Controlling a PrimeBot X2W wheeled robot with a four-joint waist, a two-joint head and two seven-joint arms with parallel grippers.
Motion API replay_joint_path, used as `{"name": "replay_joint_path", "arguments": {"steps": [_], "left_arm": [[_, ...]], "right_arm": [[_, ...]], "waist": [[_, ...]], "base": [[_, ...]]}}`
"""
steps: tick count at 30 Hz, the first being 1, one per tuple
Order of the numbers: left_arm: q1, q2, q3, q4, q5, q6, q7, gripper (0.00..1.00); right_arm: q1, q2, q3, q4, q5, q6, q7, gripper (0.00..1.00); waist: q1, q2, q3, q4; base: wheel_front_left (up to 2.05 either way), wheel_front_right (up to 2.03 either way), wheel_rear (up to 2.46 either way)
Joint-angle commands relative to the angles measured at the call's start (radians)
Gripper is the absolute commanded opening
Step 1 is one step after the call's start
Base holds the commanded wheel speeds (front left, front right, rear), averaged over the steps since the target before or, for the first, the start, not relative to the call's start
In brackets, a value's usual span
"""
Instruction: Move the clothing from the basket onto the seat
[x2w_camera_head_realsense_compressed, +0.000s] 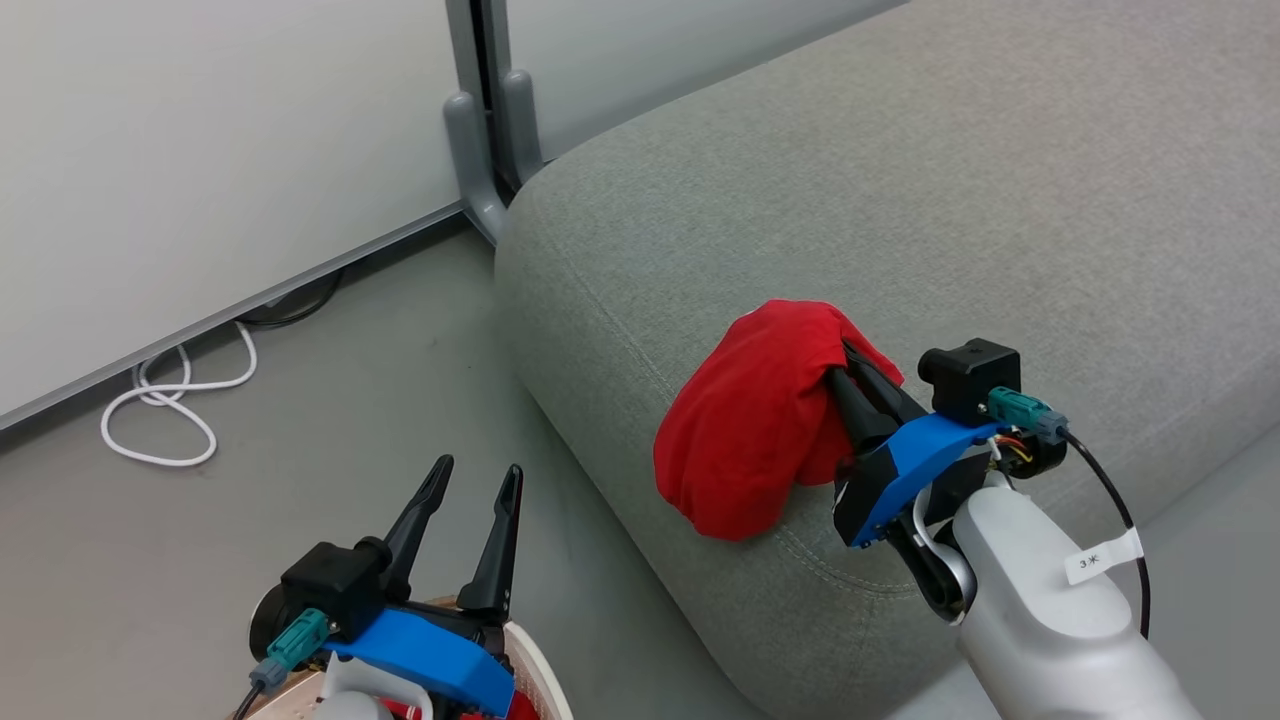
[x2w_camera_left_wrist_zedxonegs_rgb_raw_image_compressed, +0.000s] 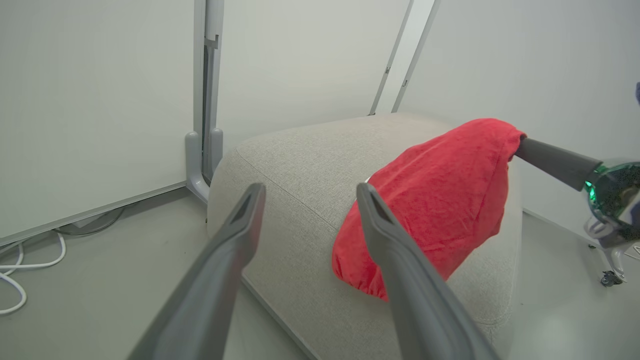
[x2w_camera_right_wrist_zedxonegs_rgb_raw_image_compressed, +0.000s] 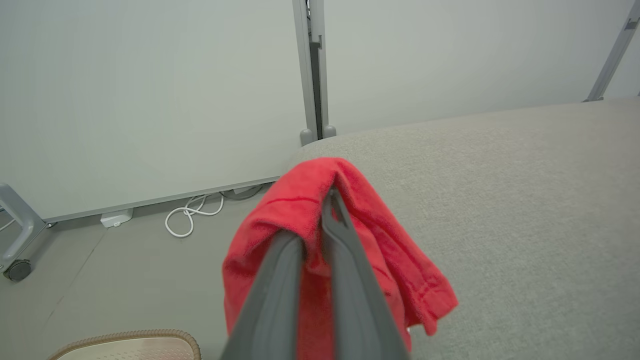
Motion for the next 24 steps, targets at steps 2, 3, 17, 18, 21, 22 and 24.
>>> {"name": "replay_joint_path", "arguments": {"steps": [2, 3, 17, 18, 21, 22, 24], "left_arm": [[0.008, -0.003, 0.011, 0.001, 0.018, -0.009, -0.002, 1.00], [0.008, -0.003, 0.015, 0.002, 0.021, -0.010, -0.003, 1.00], [-0.062, 0.014, 0.014, -0.012, 0.071, -0.037, 0.007, 1.00], [-0.062, 0.014, 0.014, -0.012, 0.071, -0.037, 0.007, 1.00], [-0.087, 0.037, 0.016, -0.031, 0.081, -0.039, 0.021, 1.00], [-0.096, 0.044, 0.017, -0.041, 0.085, -0.040, 0.025, 1.00], [-0.118, 0.062, 0.020, -0.065, 0.094, -0.041, 0.035, 1.00]], "right_arm": [[0.028, -0.003, -0.034, -0.036, -0.021, 0.000, 0.014, 0.00], [0.035, -0.002, -0.045, -0.048, -0.027, 0.000, 0.018, 0.00], [-0.035, -0.011, -0.223, -0.199, -0.062, 0.000, 0.100, 0.00], [-0.035, -0.011, -0.223, -0.199, -0.062, 0.000, 0.100, 0.00], [-0.112, -0.041, -0.264, -0.221, -0.066, 0.000, 0.127, 0.00], [-0.139, -0.054, -0.281, -0.225, -0.067, 0.000, 0.134, 0.00], [-0.193, -0.078, -0.325, -0.226, -0.065, 0.000, 0.147, 0.00]], "waist": [[0.0000, -0.0001, 0.000, -0.035], [0.0000, -0.0001, 0.003, -0.042], [0.0000, -0.0001, 0.124, -0.001], [0.0000, -0.0001, 0.124, -0.001], [0.0000, -0.0001, 0.186, 0.033], [0.0000, -0.0001, 0.209, 0.044], [0.0000, -0.0001, 0.261, 0.068]], "base": [[0.00, 0.00, 0.00], [0.00, 0.00, 0.00], [0.00, 0.00, 0.00], [0.00, 0.00, 0.00], [0.00, 0.00, 0.00], [0.00, 0.00, 0.00], [0.00, 0.00, 0.00]]}}
